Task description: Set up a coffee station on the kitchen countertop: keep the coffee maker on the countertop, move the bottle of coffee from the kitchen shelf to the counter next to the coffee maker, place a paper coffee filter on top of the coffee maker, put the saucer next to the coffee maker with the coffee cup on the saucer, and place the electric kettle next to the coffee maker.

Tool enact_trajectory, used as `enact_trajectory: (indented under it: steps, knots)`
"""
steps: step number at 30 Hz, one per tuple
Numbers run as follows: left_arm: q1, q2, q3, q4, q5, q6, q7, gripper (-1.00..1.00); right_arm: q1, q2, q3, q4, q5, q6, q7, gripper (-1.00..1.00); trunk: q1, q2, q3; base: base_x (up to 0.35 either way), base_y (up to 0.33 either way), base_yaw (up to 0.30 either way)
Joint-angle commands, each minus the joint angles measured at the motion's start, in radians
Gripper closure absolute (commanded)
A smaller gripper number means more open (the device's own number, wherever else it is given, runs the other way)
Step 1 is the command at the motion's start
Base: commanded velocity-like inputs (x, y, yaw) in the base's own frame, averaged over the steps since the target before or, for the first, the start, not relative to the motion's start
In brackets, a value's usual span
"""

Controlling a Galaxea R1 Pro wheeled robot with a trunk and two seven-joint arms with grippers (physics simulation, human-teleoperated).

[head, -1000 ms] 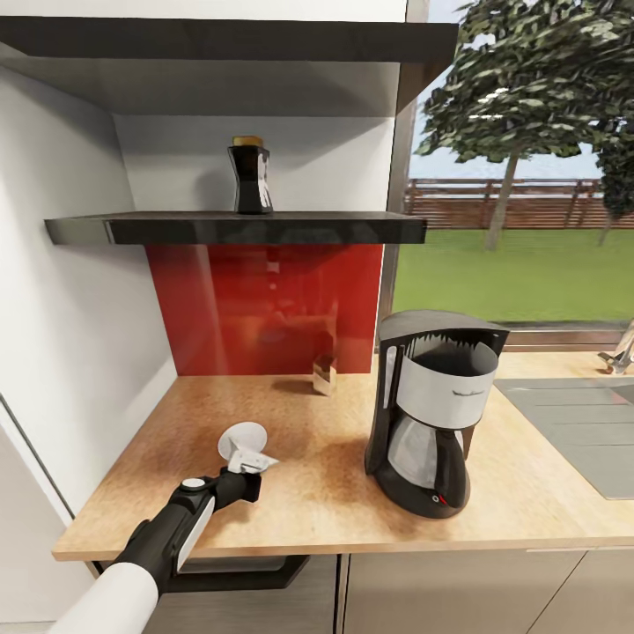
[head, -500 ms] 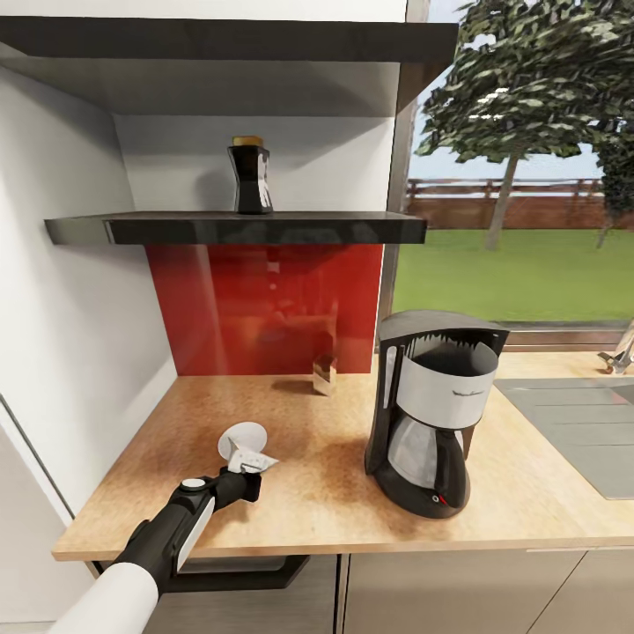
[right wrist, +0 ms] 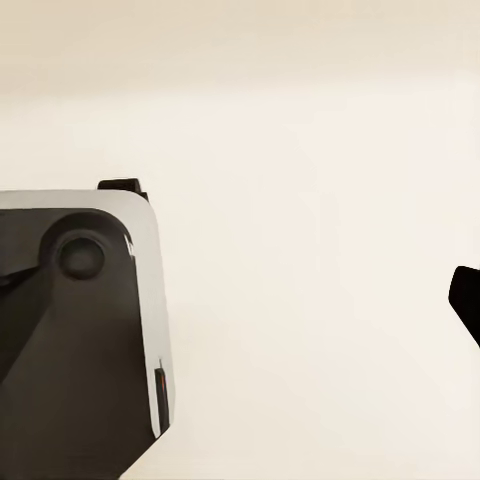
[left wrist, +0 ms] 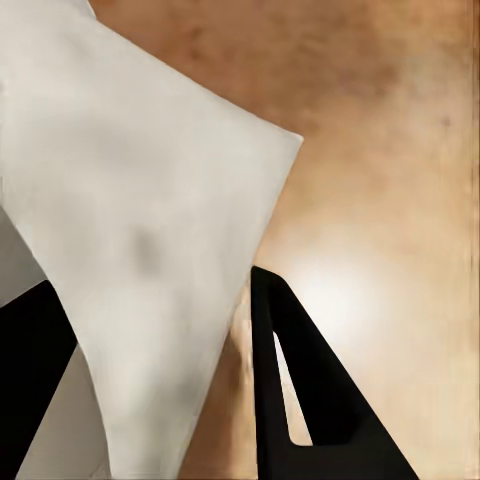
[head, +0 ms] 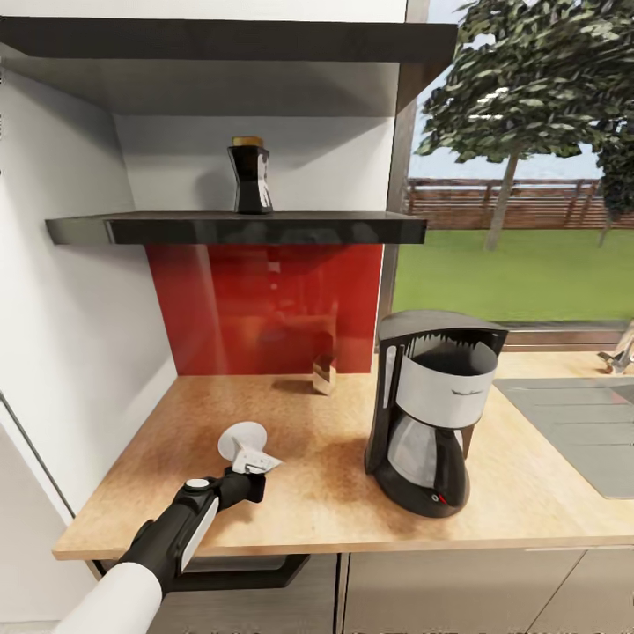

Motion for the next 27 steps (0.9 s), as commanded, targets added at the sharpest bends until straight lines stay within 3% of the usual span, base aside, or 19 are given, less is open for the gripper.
enact_trajectory:
  steps: [1,8,15,18,27]
  knots:
    - [-0.001,-0.005,-0.001,0.020,-0.006,0.007,-0.003,1.00,-0.001,0.001,-0.006,0.000,0.000,-0.004,0.002,-1.00,0.001,-0.002,-0.002,-0.148,-0.054,0.000]
    - [-0.010,-0.033,-0.004,-0.003,-0.014,0.023,-0.002,1.00,-0.001,0.010,-0.004,-0.004,0.002,-0.002,0.002,-1.00,0.001,-0.002,-0.002,-0.260,-0.107,0.000]
    - [-0.016,-0.034,-0.020,-0.011,-0.014,0.042,-0.005,1.00,-0.001,0.013,-0.005,-0.023,-0.001,-0.002,0.003,-1.00,0.001,-0.002,-0.002,-0.306,-0.100,0.000]
    - [-0.015,-0.026,-0.024,-0.064,-0.014,0.100,-0.005,1.00,-0.001,0.014,-0.005,-0.033,-0.002,-0.003,0.003,-1.00,0.001,-0.002,-0.002,-0.310,-0.086,0.000]
    - [-0.040,-0.024,-0.024,-0.109,-0.014,0.153,-0.005,1.00,-0.001,0.014,-0.008,-0.035,-0.005,-0.002,0.003,-1.00,0.001,-0.002,-0.002,-0.266,-0.037,0.000]
